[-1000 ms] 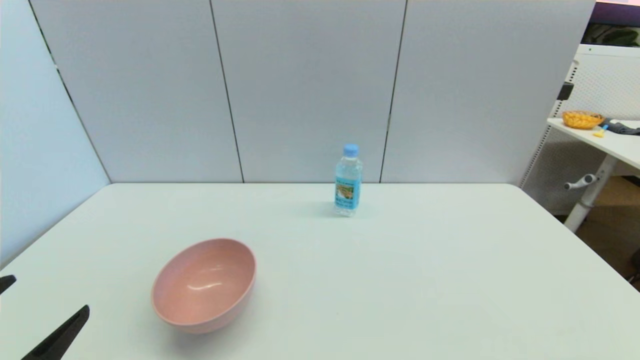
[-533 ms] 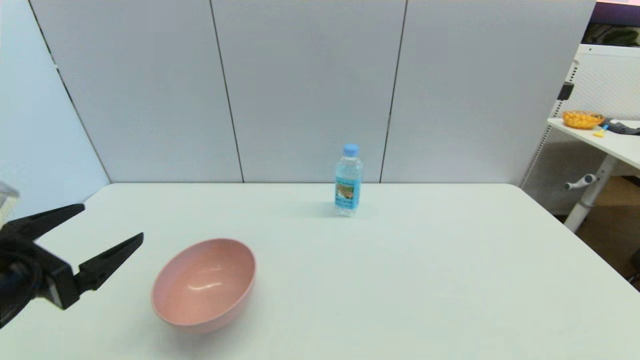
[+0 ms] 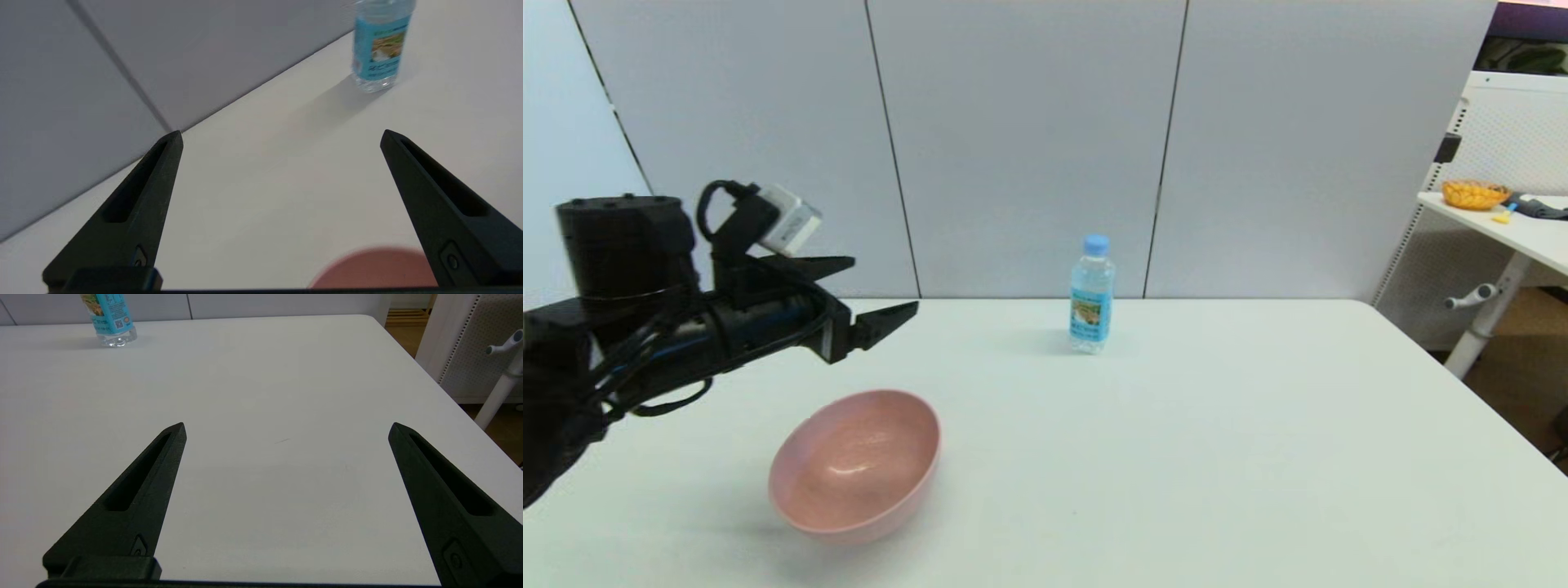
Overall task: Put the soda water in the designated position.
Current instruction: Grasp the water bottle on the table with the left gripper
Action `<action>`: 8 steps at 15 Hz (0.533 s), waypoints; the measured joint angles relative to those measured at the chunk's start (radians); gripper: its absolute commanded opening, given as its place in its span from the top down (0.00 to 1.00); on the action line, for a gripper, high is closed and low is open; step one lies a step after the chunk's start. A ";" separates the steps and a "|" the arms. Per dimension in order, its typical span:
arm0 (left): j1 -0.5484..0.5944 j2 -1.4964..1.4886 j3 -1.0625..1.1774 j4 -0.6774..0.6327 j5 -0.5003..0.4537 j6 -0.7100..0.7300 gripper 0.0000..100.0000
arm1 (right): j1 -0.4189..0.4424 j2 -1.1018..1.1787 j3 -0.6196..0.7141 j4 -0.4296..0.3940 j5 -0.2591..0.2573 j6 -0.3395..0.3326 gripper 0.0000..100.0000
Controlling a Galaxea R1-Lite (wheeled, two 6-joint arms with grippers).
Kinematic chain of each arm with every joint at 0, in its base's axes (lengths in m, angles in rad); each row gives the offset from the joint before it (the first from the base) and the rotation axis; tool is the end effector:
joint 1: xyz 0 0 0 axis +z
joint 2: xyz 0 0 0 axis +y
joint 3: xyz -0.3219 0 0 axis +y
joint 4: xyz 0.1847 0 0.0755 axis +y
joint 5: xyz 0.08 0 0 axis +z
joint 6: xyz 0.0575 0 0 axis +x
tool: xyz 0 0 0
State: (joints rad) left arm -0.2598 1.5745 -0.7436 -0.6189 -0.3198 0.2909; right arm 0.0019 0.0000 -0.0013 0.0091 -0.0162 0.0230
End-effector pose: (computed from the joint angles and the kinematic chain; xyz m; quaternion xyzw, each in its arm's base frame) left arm 0.2979 -0.0979 0.2081 0.1350 0.0635 -0.2965 0.9433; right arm 0.0002 -0.0009 0.0747 0.0115 0.0038 -0.0072 0.9999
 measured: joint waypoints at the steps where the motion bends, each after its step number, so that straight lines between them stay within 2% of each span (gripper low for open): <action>1: -0.035 0.046 -0.037 0.000 -0.001 0.000 0.00 | 0.000 0.000 0.000 0.000 0.000 0.000 0.00; 8: -0.194 0.318 -0.264 -0.007 0.000 -0.017 0.00 | 0.000 0.000 0.000 0.000 -0.001 0.000 0.00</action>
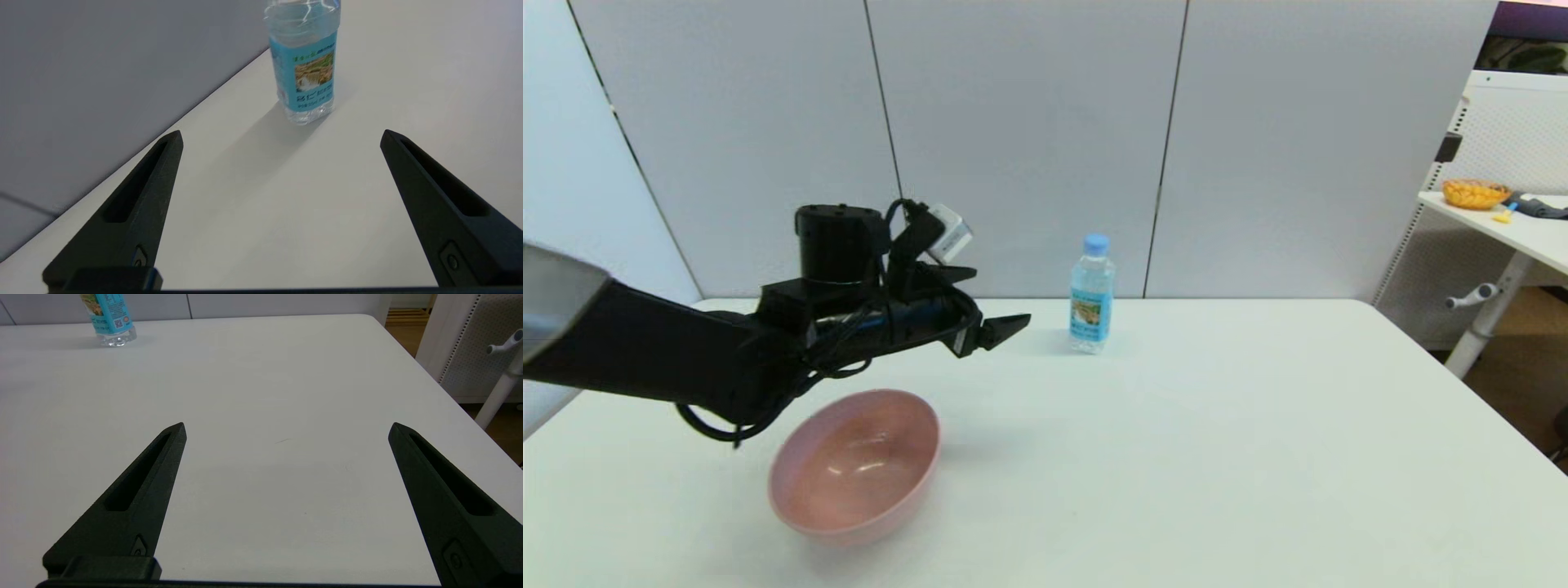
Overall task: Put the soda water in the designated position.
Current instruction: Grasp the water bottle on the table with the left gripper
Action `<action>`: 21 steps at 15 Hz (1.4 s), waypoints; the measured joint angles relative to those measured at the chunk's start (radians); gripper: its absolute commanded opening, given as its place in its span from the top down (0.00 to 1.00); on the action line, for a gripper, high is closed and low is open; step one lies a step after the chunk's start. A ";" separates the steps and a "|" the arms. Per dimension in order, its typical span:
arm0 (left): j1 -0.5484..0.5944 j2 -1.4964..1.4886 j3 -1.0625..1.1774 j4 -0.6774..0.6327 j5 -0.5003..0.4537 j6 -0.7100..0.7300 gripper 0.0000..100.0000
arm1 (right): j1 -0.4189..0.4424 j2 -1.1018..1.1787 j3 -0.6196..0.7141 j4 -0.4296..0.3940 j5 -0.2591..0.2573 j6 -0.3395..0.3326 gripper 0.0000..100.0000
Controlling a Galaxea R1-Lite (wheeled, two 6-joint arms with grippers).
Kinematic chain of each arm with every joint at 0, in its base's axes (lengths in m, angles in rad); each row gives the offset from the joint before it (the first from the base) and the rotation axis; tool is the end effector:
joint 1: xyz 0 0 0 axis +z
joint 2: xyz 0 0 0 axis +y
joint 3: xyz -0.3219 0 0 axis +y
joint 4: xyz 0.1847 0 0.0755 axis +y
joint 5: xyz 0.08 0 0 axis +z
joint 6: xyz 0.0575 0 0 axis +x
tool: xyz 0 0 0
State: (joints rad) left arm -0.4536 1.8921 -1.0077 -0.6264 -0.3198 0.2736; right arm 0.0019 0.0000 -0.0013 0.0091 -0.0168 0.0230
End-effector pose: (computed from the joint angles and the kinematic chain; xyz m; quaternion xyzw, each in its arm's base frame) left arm 0.3581 -0.1947 0.1761 0.1338 0.0762 -0.3880 0.9087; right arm 0.0002 -0.0010 0.0747 0.0115 0.0038 -0.0075 0.9999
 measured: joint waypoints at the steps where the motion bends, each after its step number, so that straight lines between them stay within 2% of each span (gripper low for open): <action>1: -0.013 0.037 -0.041 0.000 0.000 -0.009 0.00 | 0.000 0.000 0.000 0.000 0.000 0.000 0.00; 9: -0.093 0.266 -0.290 -0.008 0.029 -0.079 0.00 | 0.000 0.000 0.000 0.000 0.001 0.000 0.00; 16: -0.142 0.343 -0.324 -0.109 0.105 -0.200 0.00 | 0.000 0.000 0.000 0.000 0.001 0.000 0.00; 21: -0.148 0.379 -0.356 -0.148 0.177 -0.229 0.00 | 0.000 0.000 0.000 0.000 0.001 0.000 0.00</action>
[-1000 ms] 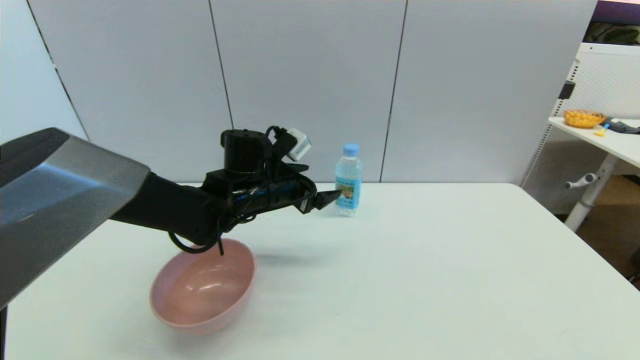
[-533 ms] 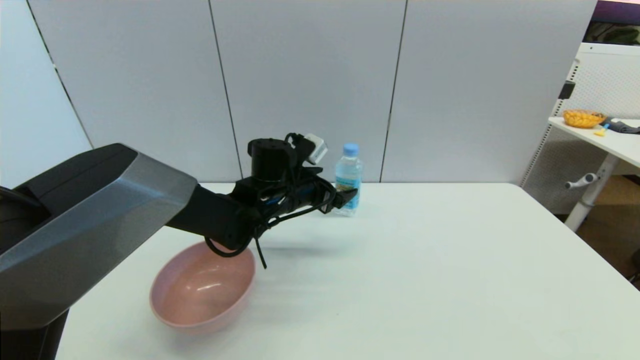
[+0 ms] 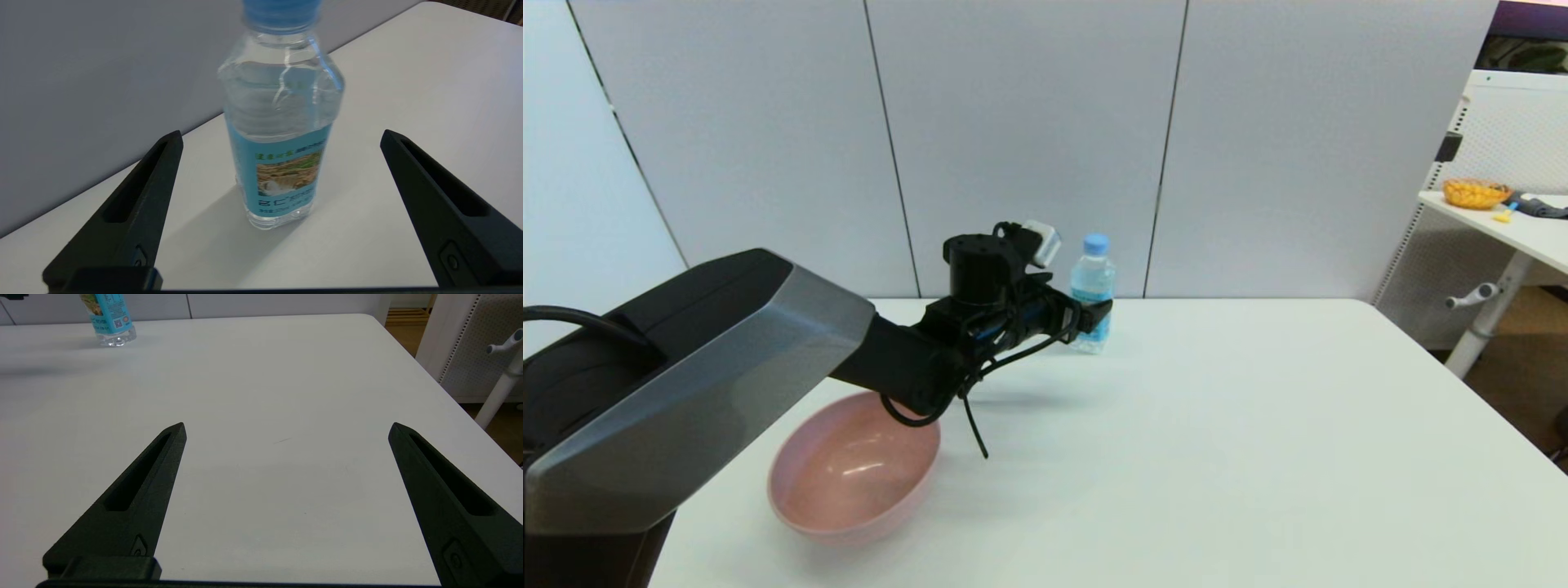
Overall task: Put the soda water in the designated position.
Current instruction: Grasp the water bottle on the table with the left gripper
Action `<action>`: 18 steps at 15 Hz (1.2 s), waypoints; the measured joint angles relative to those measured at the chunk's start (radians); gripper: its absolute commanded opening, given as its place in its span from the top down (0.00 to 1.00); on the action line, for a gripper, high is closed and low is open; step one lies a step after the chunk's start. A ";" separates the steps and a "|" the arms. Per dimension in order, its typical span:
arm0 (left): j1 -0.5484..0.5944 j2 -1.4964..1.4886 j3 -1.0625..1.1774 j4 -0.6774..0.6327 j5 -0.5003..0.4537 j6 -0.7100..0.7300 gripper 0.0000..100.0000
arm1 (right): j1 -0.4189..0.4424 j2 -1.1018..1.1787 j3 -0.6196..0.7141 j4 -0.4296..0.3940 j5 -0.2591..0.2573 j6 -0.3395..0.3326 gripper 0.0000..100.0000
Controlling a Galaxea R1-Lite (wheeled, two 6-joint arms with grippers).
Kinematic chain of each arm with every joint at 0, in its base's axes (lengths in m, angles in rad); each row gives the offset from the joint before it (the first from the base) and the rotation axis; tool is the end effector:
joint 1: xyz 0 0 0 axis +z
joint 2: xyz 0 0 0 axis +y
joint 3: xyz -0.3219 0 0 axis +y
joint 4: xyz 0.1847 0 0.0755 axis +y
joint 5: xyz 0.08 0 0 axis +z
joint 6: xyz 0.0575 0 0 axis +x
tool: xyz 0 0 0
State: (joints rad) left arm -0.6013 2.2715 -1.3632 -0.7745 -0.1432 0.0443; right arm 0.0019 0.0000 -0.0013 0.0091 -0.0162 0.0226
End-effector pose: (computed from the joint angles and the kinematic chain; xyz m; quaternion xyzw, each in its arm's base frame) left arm 0.4212 -0.2989 0.1286 0.0358 0.0571 -0.3643 0.9289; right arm 0.0002 -0.0009 0.0747 0.0113 0.0038 -0.0072 0.9999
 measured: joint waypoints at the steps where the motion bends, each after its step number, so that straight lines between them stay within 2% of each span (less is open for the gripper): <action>1: -0.003 0.008 -0.011 -0.003 0.013 -0.009 0.00 | 0.000 0.000 0.000 0.000 0.000 0.000 0.00; 13: -0.027 0.093 -0.150 -0.001 0.033 -0.034 0.00 | 0.000 0.000 0.000 0.000 -0.001 0.000 0.00; 18: -0.029 0.121 -0.181 -0.005 0.074 -0.032 0.00 | 0.000 0.000 0.000 0.000 0.000 0.000 0.00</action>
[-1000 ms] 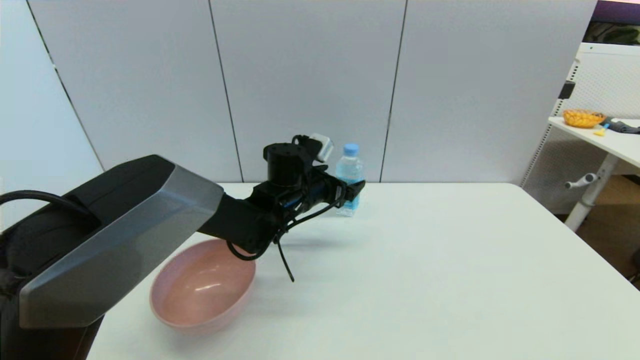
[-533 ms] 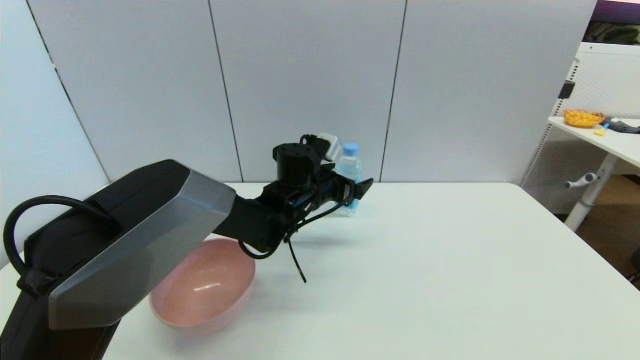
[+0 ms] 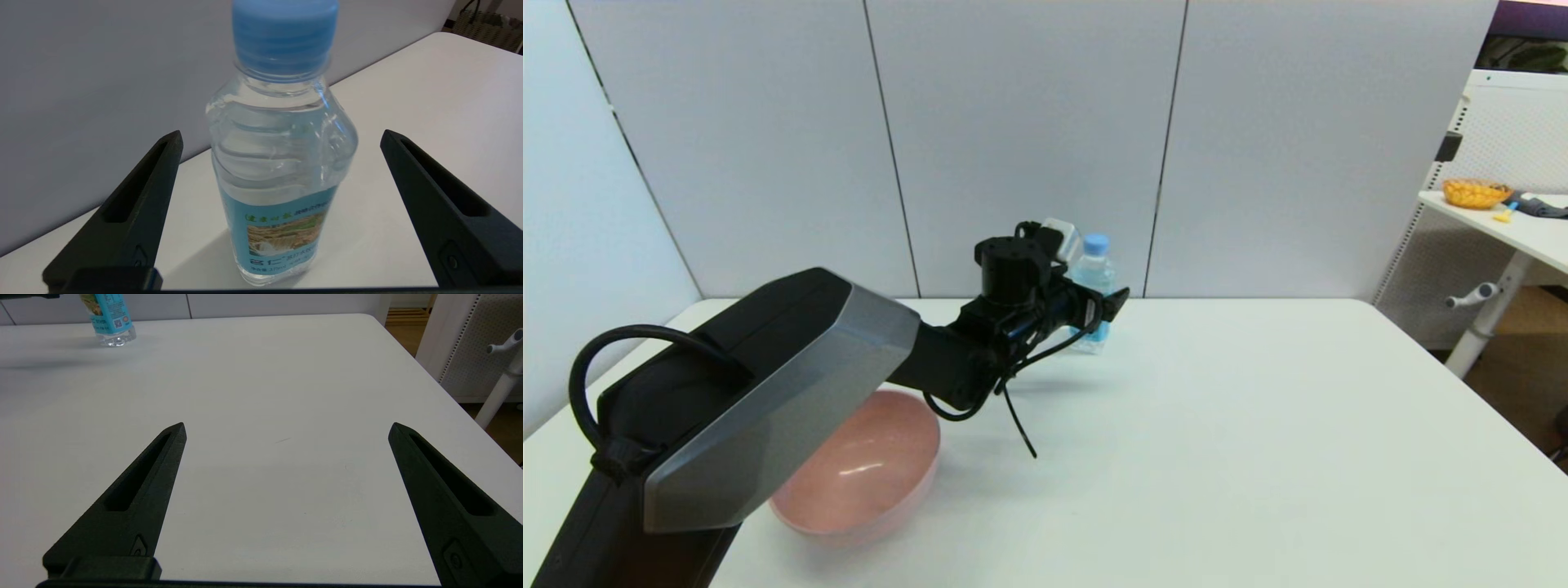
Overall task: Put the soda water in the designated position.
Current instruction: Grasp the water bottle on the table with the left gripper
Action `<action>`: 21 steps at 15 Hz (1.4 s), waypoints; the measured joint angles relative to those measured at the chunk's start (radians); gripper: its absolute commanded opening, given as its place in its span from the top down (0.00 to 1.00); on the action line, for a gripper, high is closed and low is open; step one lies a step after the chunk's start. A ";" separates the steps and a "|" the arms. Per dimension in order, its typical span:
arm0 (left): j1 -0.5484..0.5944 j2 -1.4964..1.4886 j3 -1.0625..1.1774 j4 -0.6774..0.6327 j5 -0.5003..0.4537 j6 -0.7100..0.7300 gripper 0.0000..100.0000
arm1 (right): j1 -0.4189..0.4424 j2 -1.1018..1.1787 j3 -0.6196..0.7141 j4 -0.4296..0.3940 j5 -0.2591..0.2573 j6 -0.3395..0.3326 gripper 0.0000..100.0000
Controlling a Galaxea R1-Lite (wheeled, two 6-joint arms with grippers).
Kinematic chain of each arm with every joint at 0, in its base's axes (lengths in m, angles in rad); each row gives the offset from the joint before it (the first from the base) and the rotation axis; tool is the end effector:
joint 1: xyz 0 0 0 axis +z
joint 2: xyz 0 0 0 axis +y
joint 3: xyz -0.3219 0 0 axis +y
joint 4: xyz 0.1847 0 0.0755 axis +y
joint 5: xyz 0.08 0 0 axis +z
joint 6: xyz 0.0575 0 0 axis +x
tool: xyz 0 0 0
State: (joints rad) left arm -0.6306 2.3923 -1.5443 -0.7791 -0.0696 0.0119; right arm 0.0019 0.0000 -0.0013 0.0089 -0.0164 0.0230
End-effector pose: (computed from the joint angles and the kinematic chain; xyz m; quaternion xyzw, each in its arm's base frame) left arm 0.4431 -0.3284 0.1212 0.0151 0.0311 -0.3430 0.9387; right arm 0.0002 -0.0009 0.0747 0.0115 0.0037 -0.0073 0.9999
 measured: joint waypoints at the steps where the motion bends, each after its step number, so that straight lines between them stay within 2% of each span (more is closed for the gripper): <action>1: -0.002 0.005 -0.009 0.000 0.010 0.000 0.00 | 0.000 0.000 0.000 0.001 0.000 0.000 0.00; 15: -0.019 0.067 -0.100 0.001 0.138 -0.010 0.00 | 0.000 0.000 0.000 0.000 0.000 0.000 0.00; 21: -0.027 0.089 -0.121 -0.001 0.148 -0.038 0.00 | 0.000 0.000 0.000 0.000 0.000 0.000 0.00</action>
State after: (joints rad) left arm -0.6581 2.4809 -1.6653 -0.7806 0.0787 -0.0257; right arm 0.0019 0.0000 -0.0017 0.0091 -0.0168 0.0230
